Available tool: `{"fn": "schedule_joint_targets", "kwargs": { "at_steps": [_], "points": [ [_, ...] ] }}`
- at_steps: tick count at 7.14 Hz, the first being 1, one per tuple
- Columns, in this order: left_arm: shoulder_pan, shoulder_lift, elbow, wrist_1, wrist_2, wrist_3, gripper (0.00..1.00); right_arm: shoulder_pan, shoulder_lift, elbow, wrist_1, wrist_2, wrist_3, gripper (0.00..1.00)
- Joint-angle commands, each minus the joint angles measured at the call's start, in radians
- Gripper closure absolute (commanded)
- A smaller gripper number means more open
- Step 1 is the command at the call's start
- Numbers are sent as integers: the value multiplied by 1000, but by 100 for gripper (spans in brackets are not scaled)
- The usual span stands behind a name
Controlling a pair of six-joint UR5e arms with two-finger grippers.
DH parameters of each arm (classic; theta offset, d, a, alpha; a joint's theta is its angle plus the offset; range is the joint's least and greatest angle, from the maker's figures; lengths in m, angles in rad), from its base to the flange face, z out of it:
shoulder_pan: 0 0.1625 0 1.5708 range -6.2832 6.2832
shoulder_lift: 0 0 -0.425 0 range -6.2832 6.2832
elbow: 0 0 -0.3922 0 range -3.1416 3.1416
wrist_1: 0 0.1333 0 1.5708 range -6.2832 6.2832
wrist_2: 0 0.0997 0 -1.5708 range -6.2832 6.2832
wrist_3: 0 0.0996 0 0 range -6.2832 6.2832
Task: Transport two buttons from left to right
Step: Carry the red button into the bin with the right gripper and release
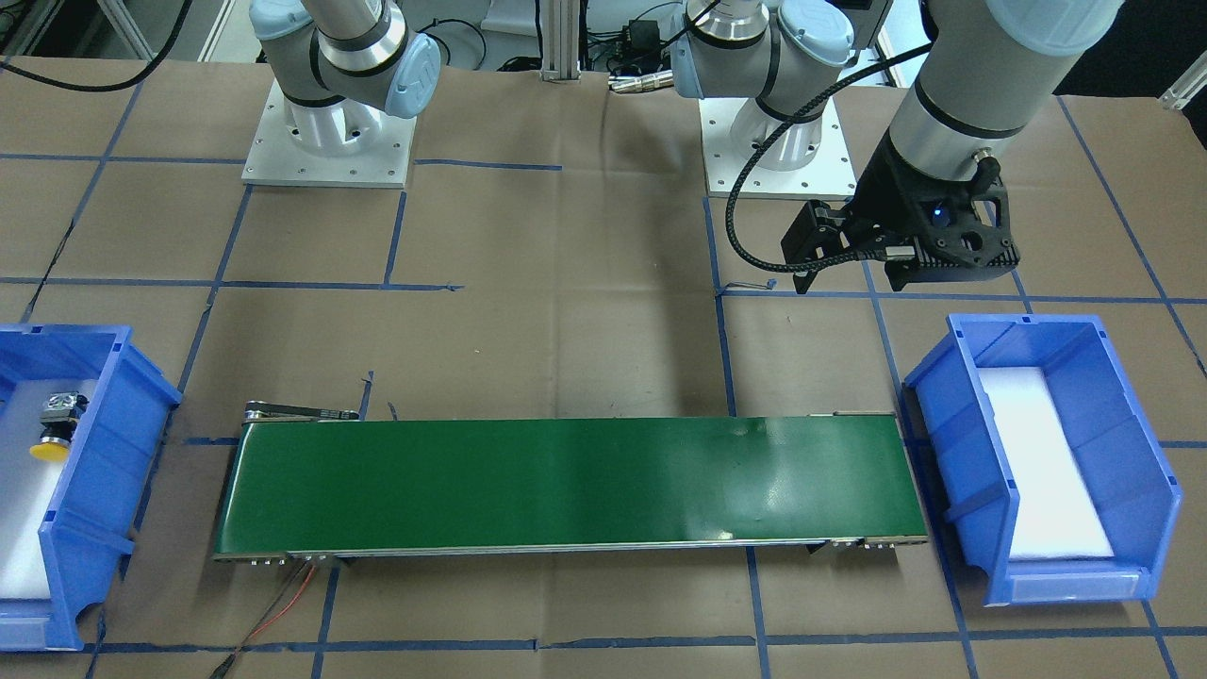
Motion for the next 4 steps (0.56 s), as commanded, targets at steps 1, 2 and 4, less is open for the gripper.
{"fn": "schedule_joint_targets", "kwargs": {
  "at_steps": [1, 2, 4],
  "points": [
    [-2, 0, 0, 0, -1, -1, 1, -8, 99, 0, -96, 0, -81, 97],
    [-2, 1, 0, 0, 0, -1, 1, -9, 132, 0, -117, -3, -95, 97],
    [0, 0, 0, 0, 0, -1, 1, -18, 185, -3, -122, -2, -96, 97]
  ]
}}
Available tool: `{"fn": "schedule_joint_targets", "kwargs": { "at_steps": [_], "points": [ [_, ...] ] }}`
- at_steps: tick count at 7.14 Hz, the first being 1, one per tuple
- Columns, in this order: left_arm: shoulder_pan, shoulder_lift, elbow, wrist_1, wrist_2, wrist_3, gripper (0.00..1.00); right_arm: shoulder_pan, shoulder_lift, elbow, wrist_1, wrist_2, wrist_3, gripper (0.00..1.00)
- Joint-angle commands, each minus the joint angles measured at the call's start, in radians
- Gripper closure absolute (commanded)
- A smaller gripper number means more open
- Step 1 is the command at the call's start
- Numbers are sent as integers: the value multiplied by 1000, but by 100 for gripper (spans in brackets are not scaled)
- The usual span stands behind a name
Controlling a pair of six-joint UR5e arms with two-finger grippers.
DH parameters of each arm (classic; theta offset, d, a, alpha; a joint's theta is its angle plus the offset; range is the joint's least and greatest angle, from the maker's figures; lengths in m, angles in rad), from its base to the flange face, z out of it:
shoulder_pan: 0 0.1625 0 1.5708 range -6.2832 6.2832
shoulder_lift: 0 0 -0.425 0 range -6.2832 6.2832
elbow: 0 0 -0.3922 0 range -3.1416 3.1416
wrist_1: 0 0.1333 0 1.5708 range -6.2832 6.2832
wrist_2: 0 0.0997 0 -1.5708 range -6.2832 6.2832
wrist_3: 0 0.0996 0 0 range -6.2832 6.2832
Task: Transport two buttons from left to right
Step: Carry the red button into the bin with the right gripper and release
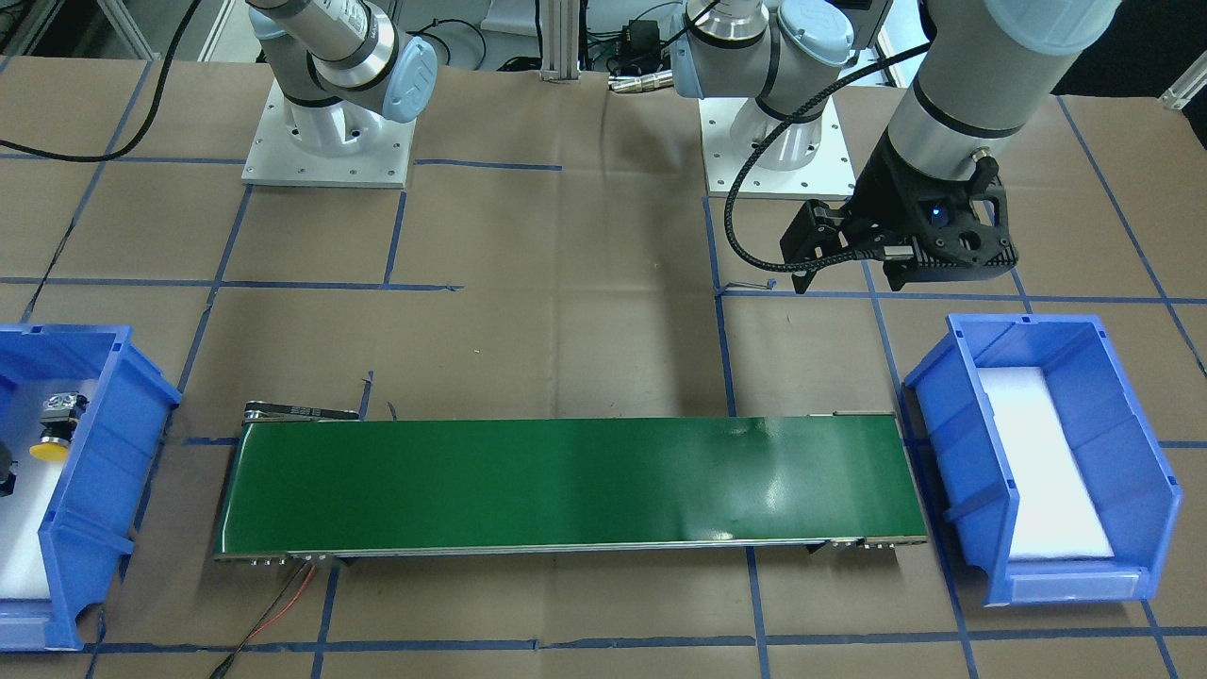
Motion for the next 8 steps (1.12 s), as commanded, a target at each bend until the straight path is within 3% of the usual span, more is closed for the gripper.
{"fn": "schedule_joint_targets", "kwargs": {
  "at_steps": [1, 3, 4, 5, 6, 8],
  "points": [
    [0, 1, 0, -2, -1, 0, 1, -5, 44, -1, -8, 0, -2, 97],
    [1, 1, 2, 0, -1, 0, 1, -5, 65, 1, -7, -11, -2, 95],
    [0, 0, 0, 0, -1, 0, 1, -5, 72, -1, -7, -9, 1, 83],
    [1, 0, 2, 0, -1, 0, 1, -5, 75, -1, -7, 6, 13, 22],
    [1, 1, 0, 0, 1, 0, 1, -5, 73, -2, -8, 28, 13, 1],
    [0, 1, 0, -2, -1, 0, 1, -5, 67, -8, -7, 48, 11, 1]
  ]
}}
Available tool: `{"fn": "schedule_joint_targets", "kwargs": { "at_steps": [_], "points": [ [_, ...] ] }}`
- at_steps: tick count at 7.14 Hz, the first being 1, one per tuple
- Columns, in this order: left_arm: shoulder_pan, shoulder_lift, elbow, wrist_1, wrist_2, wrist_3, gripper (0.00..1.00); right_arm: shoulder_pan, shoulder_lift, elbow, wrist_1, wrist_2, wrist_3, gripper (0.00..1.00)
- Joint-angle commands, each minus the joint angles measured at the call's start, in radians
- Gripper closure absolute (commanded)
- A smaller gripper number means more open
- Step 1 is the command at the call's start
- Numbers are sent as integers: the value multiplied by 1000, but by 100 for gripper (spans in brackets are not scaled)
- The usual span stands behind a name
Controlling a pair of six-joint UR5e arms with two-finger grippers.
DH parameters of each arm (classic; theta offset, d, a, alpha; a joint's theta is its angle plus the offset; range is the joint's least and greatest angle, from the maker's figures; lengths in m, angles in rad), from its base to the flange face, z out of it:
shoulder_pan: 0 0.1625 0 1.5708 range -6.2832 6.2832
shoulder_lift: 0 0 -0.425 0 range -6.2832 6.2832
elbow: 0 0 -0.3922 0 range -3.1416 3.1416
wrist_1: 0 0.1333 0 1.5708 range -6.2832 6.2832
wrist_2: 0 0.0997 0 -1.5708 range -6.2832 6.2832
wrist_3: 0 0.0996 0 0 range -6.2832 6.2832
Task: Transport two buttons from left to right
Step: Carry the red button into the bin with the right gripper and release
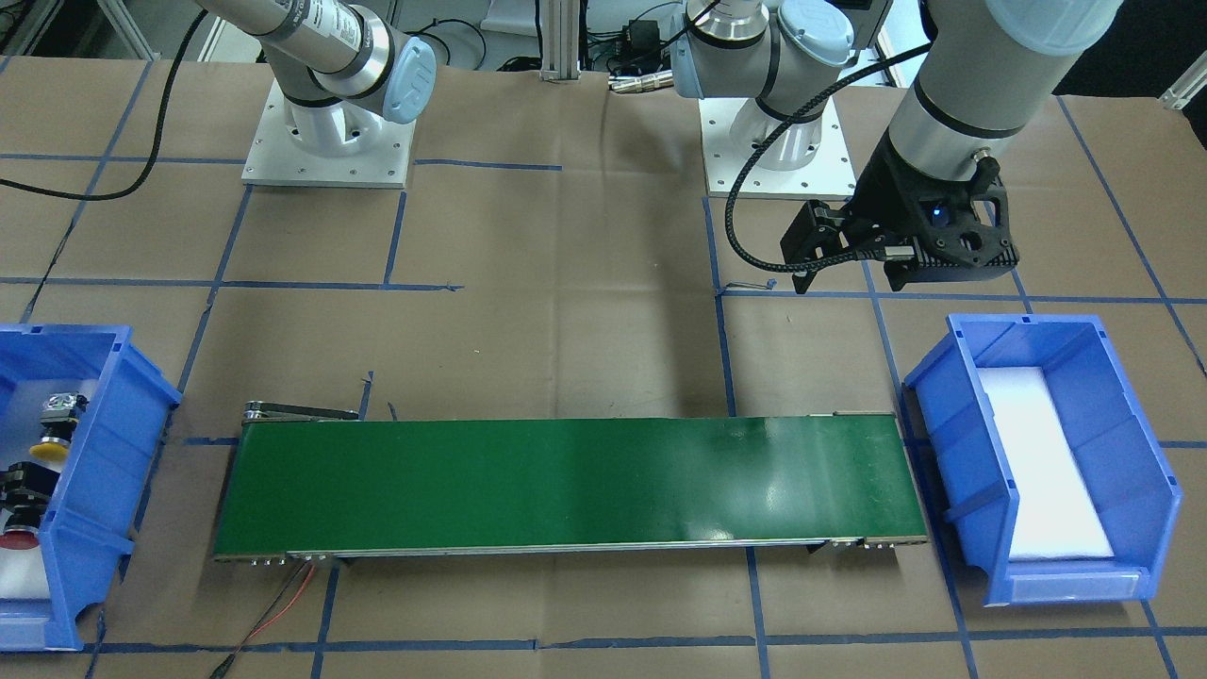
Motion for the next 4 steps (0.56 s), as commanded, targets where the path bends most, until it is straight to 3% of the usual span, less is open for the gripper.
{"fn": "schedule_joint_targets", "kwargs": {
  "at_steps": [1, 4],
  "points": [
    [-1, 1, -2, -1, 1, 0, 1, 0, -9, -4, 0, 4, 2, 1],
    [-1, 1, -2, 0, 0, -3, 1, 0, -78, -6, 14, -10, 21, 1]
  ]
}}
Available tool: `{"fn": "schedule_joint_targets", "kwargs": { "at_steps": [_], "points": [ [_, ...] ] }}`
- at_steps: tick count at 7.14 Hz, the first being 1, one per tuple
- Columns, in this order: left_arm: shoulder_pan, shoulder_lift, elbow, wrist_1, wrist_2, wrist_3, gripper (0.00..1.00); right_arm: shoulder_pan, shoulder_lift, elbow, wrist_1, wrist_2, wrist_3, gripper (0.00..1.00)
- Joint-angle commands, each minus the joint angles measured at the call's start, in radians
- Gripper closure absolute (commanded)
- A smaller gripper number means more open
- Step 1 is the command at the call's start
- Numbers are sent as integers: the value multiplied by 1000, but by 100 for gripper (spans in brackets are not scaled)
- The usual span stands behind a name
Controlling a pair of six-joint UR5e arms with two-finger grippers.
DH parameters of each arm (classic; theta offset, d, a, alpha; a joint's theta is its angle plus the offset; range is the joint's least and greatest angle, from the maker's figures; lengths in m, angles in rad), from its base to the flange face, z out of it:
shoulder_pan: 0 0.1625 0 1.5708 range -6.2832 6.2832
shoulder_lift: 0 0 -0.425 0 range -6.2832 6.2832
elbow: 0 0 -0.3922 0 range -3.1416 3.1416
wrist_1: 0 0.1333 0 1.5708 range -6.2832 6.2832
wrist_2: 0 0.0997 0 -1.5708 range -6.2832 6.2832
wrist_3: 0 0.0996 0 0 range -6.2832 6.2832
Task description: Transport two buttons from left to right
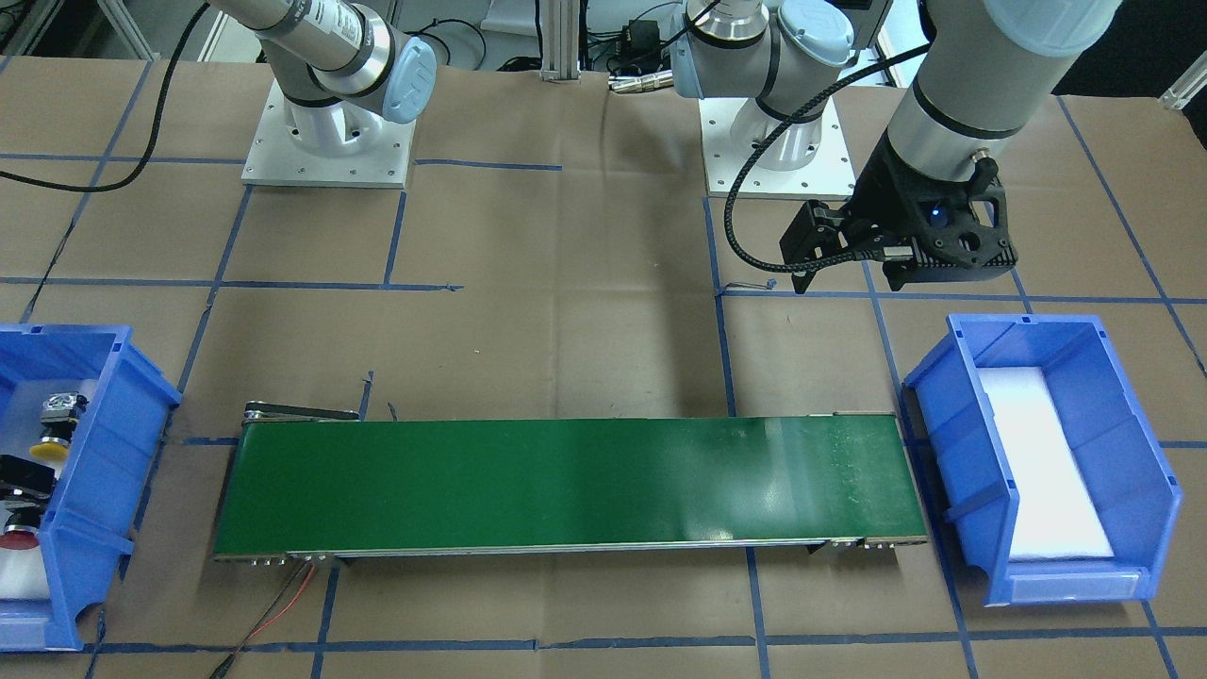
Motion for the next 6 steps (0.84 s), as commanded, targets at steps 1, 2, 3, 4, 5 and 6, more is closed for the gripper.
{"fn": "schedule_joint_targets", "kwargs": {
  "at_steps": [1, 2, 3, 4, 5, 6],
  "points": [
    [0, 0, 0, 1, 1, -2, 1, 5, -115, -1, 12, 1, 69, 0],
    [0, 0, -1, 1, 1, -2, 1, 11, -198, 8, 44, 12, 95, 0],
    [0, 0, 2, 1, -1, -2, 1, 20, -291, 14, 102, 42, 100, 0],
    [0, 0, 0, -1, 1, -2, 1, 66, -364, 48, 190, 129, 92, 0],
    [0, 0, 0, 1, -1, -2, 1, 118, -442, 81, 282, 147, 100, 0],
    [0, 0, 2, -1, -1, -2, 1, 183, -481, 103, 289, 177, 177, 0]
  ]
}}
